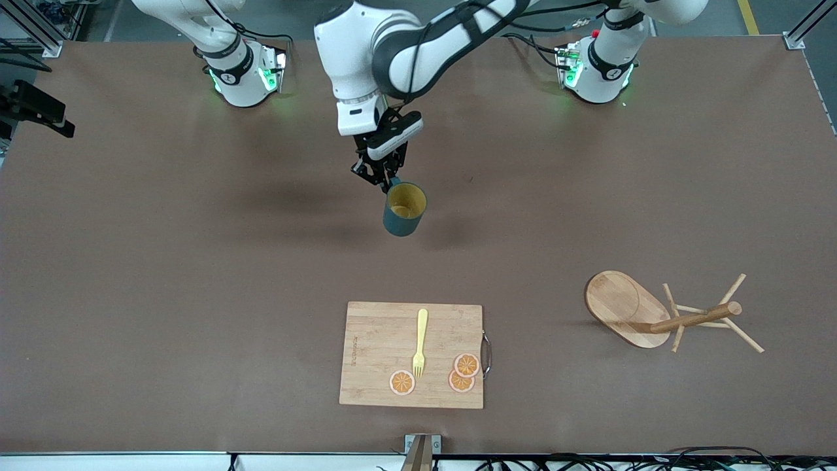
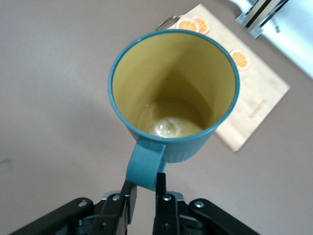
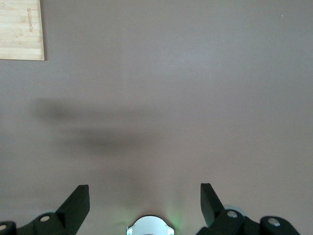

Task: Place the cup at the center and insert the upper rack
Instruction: 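Lift the mug with the left gripper and carry it to the mug tree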

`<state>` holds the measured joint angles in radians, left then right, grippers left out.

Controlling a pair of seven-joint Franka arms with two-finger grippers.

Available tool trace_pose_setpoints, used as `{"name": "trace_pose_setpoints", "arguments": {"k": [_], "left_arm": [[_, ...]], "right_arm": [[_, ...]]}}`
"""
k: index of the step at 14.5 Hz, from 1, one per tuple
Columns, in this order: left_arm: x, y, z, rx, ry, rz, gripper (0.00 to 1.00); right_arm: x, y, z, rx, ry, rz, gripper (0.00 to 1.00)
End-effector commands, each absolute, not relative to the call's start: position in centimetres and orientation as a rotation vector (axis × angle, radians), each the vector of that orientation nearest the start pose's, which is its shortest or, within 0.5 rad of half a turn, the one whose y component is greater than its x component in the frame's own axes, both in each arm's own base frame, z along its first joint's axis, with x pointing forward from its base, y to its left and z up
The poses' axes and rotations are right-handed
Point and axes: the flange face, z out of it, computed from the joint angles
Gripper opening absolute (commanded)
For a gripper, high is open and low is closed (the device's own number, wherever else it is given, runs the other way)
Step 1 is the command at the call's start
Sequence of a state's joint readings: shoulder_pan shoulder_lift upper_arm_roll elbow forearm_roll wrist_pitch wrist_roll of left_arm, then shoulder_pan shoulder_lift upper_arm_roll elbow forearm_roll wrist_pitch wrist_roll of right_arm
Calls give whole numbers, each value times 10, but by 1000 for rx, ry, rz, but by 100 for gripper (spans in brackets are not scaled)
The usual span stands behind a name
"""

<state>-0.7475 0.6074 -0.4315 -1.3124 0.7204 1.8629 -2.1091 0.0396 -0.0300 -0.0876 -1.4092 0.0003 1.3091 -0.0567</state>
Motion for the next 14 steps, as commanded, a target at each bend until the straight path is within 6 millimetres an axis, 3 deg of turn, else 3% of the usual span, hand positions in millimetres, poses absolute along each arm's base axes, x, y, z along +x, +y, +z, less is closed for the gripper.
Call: {"name": "trace_pose_setpoints", "arguments": {"k": [1,5,7,11,14], "left_arm": [[423,-572,477,-2882,-1219,-633,0],[492,-484,547,-2957,-1297,-426,0],[528,-433,569,-3018,-1298,-327,0],[587,-342,581,-3111,-1305,-180,0],[627,-257,585,-3184,-1380,-32,0]], "right_arm": [[505,-23,691,-3132,-22,120,100],[507,-25,683,-3121,-15,138,100],[507,-27,684,-3123,-12,133,100],[507,-33,683,-3123,7,136,100],[507,-25,683,-3124,-19,138,100]]}}
